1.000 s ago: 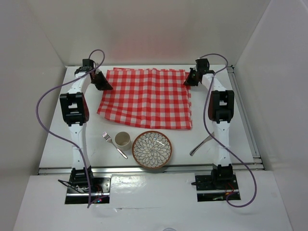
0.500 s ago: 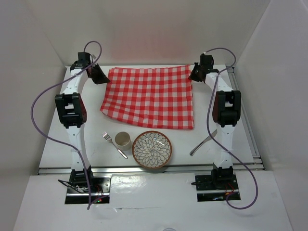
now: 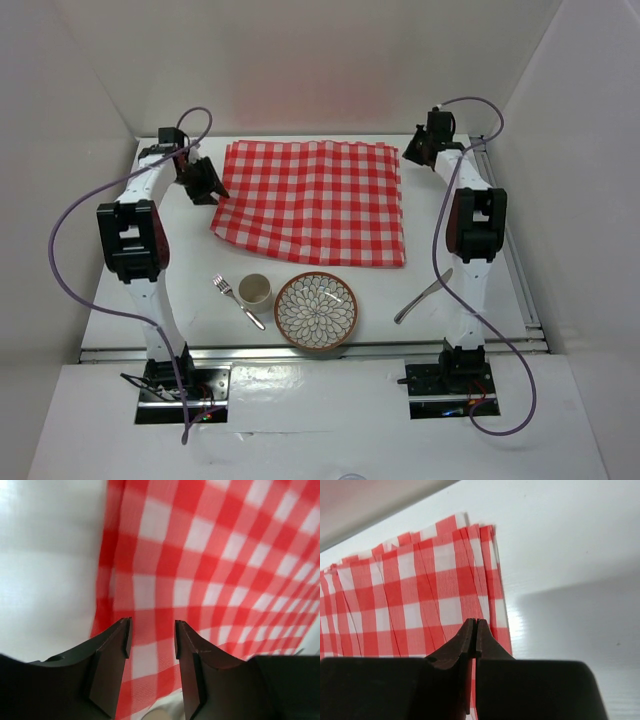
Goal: Set the dinner table for one person
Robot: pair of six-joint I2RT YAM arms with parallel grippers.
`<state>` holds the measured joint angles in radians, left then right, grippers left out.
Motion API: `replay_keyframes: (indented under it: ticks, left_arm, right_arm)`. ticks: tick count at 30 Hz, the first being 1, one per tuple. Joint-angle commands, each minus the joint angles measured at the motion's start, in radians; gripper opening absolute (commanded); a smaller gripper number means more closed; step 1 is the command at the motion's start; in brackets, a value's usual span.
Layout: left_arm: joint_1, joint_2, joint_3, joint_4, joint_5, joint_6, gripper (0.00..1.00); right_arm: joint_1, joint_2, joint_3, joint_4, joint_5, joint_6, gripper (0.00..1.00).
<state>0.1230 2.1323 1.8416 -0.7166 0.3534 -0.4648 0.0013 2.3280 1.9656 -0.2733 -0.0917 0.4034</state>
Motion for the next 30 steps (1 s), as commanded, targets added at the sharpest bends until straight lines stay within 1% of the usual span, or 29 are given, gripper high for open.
replay_keyframes:
  ticks: [1,2,3,4,6,7,8,10,12,14,16,17,18,19,20,21,22,23,24,25,28,29,30]
  left_arm:
    - [-0.005,-0.115,-0.106,-0.004,-0.02,0.049,0.56]
    - [-0.005,-0.133,-0.128,-0.013,-0.059,0.04,0.7]
    - [-0.005,-0.15,-0.165,-0.014,-0.098,0.029,0.75]
    - [-0.005,-0.182,-0.182,-0.014,-0.152,0.02,0.75]
    - [0.018,-0.216,-0.226,0.006,-0.153,0.011,0.73]
    - [0.018,-0.232,-0.266,0.006,-0.125,-0.018,0.73]
    - [0.033,-0.262,-0.287,0.023,-0.107,-0.027,0.73]
    - [0.033,-0.275,-0.336,0.064,-0.059,-0.038,0.73]
    - [0.033,-0.25,-0.337,0.065,0.022,-0.038,0.73]
    - [0.033,-0.212,-0.326,0.065,0.094,-0.028,0.71]
    - [0.012,-0.163,-0.314,0.054,0.127,-0.015,0.66]
    - [0.012,-0.152,-0.314,0.042,0.137,-0.005,0.63]
    - [0.001,-0.152,-0.314,0.028,0.137,-0.005,0.6]
    - [0.001,-0.143,-0.314,0.028,0.137,-0.005,0.58]
    - [0.001,-0.143,-0.314,0.019,0.137,-0.005,0.54]
    - [0.001,-0.143,-0.314,0.01,0.124,0.005,0.38]
    - [0.001,-0.143,-0.305,-0.018,0.115,0.005,0.3]
    - [0.001,-0.143,-0.277,-0.035,0.105,0.015,0.18]
    - [0.001,-0.143,-0.262,-0.052,0.105,0.015,0.04]
    - [0.001,-0.143,-0.242,-0.078,0.105,0.015,0.0]
    - [0.001,-0.143,-0.13,-0.118,0.137,0.015,0.0]
    - [0.001,-0.134,-0.064,-0.16,0.137,0.028,0.0]
    - [-0.008,-0.133,-0.039,-0.185,0.127,0.028,0.0]
  right_arm:
    - [-0.017,0.036,0.07,0.005,-0.032,0.005,0.0]
    - [-0.017,0.036,0.07,0.005,-0.033,0.005,0.0]
    - [-0.017,0.036,0.07,0.005,-0.042,0.015,0.0]
    - [-0.017,0.036,0.058,0.005,-0.042,0.015,0.0]
    - [-0.017,0.036,0.058,0.014,-0.042,0.015,0.0]
    - [-0.017,0.036,0.058,0.014,-0.052,0.015,0.0]
    - [-0.017,0.036,0.047,0.014,-0.052,0.015,0.0]
    - [-0.017,0.036,0.047,0.014,-0.063,0.015,0.0]
    - [-0.017,0.027,0.038,0.005,-0.072,0.015,0.0]
    - [-0.017,0.018,0.038,0.005,-0.083,0.015,0.0]
    - [-0.017,0.007,0.038,-0.026,-0.105,0.015,0.01]
    - [-0.017,0.007,0.038,-0.026,-0.133,0.002,0.13]
    - [-0.017,-0.005,0.038,-0.05,-0.152,-0.008,0.21]
    - [-0.017,-0.021,0.038,-0.061,-0.187,-0.032,0.37]
    - [-0.005,-0.021,0.038,-0.076,-0.2,-0.046,0.43]
    - [0.014,-0.033,0.038,-0.095,-0.218,-0.063,0.51]
    - [0.025,-0.042,0.038,-0.14,-0.233,-0.081,0.56]
    - [0.038,-0.042,0.038,-0.17,-0.243,-0.112,0.6]
    - [0.067,-0.051,0.015,-0.214,-0.255,-0.112,0.65]
    - [0.081,-0.071,-0.003,-0.227,-0.266,-0.127,0.65]
    - [0.138,-0.14,-0.109,-0.236,-0.264,-0.136,0.66]
    - [0.147,-0.162,-0.14,-0.236,-0.264,-0.117,0.66]
    - [0.163,-0.183,-0.207,-0.201,-0.275,-0.107,0.66]
